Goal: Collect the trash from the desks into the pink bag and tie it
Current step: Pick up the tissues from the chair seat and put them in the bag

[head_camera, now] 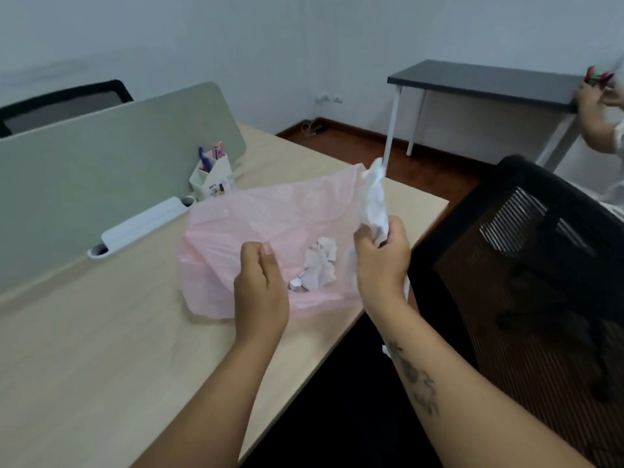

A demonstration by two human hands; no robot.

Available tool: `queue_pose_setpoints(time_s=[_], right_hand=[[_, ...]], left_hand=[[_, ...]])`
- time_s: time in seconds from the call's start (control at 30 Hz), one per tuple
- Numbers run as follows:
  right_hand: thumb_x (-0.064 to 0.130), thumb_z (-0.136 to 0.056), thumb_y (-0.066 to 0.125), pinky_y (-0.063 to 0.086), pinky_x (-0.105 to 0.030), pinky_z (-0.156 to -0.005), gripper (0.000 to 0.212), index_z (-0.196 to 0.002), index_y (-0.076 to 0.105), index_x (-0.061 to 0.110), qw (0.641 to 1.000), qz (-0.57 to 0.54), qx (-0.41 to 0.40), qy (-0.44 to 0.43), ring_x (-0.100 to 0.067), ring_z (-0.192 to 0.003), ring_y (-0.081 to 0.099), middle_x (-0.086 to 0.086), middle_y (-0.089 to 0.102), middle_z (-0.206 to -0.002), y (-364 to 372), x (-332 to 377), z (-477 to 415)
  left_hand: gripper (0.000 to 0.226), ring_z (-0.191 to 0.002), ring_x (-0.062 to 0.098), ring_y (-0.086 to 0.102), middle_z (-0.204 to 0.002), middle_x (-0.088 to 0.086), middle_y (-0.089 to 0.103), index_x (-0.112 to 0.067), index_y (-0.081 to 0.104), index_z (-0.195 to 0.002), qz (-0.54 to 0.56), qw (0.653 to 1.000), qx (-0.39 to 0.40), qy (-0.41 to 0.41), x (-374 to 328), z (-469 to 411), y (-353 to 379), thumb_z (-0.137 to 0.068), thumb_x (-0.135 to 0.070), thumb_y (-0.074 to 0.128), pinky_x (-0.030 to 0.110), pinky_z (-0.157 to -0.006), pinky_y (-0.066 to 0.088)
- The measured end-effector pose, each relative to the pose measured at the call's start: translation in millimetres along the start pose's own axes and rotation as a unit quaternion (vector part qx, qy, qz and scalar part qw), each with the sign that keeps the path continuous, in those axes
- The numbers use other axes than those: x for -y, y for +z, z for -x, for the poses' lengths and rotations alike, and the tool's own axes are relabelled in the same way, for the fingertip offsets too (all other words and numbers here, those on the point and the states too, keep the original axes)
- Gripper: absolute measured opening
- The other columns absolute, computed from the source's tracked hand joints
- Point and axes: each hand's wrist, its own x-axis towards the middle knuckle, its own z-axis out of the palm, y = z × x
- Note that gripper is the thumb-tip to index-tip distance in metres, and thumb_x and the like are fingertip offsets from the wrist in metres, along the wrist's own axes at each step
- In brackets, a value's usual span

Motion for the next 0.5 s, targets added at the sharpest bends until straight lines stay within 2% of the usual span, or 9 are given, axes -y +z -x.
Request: queue_pose_setpoints(time_s=[0.07,0.1,0.13,0.17,0.2,0.23,0.37,0.43,0.5], right_hand=[[0.011,-0.09,0.057,0.047,-0.024,-0.066,0.017,-0.106,0.06,0.014,0.986,0.092,0.136,0.041,-0.02,-0.077,0.058,0.002,0.056,-0.083,11.8,-10.5,-6.7],[0.013,-0.091,0.058,0.049,-0.027,-0.077,0.027,-0.117,0.058,0.016,0.938,0.211,0.271,0.05,-0.025,-0.093,0.062,-0.001,0.059,-0.095,13.3,-18.5,-12.5],[0.017,-0.091,0.06,0.047,-0.029,-0.088,0.032,-0.124,0.056,0.018,0.858,0.322,0.396,0.057,-0.029,-0.11,0.059,-0.005,0.059,-0.109,12.2,-25.3,-16.5],[0.021,-0.091,0.063,0.043,-0.03,-0.095,0.039,-0.129,0.056,0.018,0.788,0.397,0.467,0.063,-0.028,-0.12,0.054,-0.007,0.057,-0.124,9.3,-30.6,-19.7],[0.024,-0.089,0.067,0.041,-0.027,-0.098,0.042,-0.13,0.058,0.02,0.758,0.432,0.485,0.058,-0.025,-0.123,0.052,-0.005,0.055,-0.133,5.6,-33.9,-24.5],[0.025,-0.086,0.071,0.041,-0.025,-0.097,0.042,-0.126,0.062,0.021,0.776,0.425,0.463,0.042,-0.021,-0.12,0.054,-0.003,0.057,-0.132,1.7,-36.9,-31.0],[0.023,-0.089,0.065,0.048,-0.029,-0.085,0.015,-0.102,0.07,0.018,0.92,0.307,0.236,-0.052,-0.012,-0.091,0.058,0.005,0.067,-0.101,-26.9,-42.3,-52.6],[0.018,-0.093,0.055,0.047,-0.031,-0.081,0.015,-0.101,0.068,0.014,0.948,0.286,0.129,-0.055,-0.017,-0.092,0.057,0.0,0.063,-0.101,-51.5,-54.2,-62.7],[0.014,-0.096,0.047,0.044,-0.032,-0.078,0.021,-0.11,0.063,0.012,0.944,0.323,0.074,-0.002,-0.023,-0.096,0.054,-0.007,0.057,-0.111,-77.4,-80.8,-67.2]], left_hand=[[0.027,-0.054,0.001,0.047,-0.062,-0.004,0.048,-0.009,0.043,-0.092,0.002,1.0,-0.009,-0.005,-0.7,-1.4,-2.9,-0.106,-0.029,0.033,0.017,-0.051,0.035],[0.026,-0.055,0.001,0.047,-0.062,-0.004,0.048,-0.009,0.043,-0.092,0.001,1.0,-0.015,-0.008,-1.0,-2.1,-4.2,-0.106,-0.029,0.033,0.017,-0.052,0.035],[0.025,-0.055,0.001,0.047,-0.063,-0.003,0.049,-0.01,0.043,-0.092,-0.002,1.0,-0.021,-0.011,-1.1,-2.8,-5.4,-0.106,-0.029,0.033,0.017,-0.052,0.035],[0.025,-0.055,0.001,0.047,-0.063,-0.003,0.049,-0.01,0.042,-0.092,-0.007,1.0,-0.025,-0.013,-1.1,-2.9,-6.5,-0.106,-0.029,0.033,0.018,-0.052,0.035],[0.025,-0.055,0.001,0.046,-0.063,-0.003,0.049,-0.011,0.042,-0.093,-0.012,0.999,-0.027,-0.015,-0.7,-3.0,-7.3,-0.106,-0.029,0.032,0.018,-0.051,0.034],[0.025,-0.055,0.0,0.046,-0.062,-0.003,0.049,-0.011,0.042,-0.092,-0.015,0.999,-0.026,-0.015,0.1,-2.1,-7.9,-0.106,-0.03,0.032,0.018,-0.051,0.034],[0.027,-0.055,0.003,0.046,-0.065,-0.001,0.05,-0.01,0.043,-0.094,-0.019,1.0,-0.012,-0.02,4.2,3.7,-7.6,-0.106,-0.031,0.032,0.018,-0.051,0.034],[0.027,-0.057,0.007,0.048,-0.066,-0.001,0.052,-0.01,0.044,-0.095,-0.024,0.999,0.002,-0.021,10.4,9.7,-2.4,-0.106,-0.032,0.031,0.023,-0.055,0.037],[0.028,-0.059,0.014,0.049,-0.065,0.002,0.052,-0.011,0.044,-0.095,-0.041,0.999,0.025,-0.018,21.9,18.1,3.5,-0.106,-0.034,0.031,0.034,-0.055,0.039]])
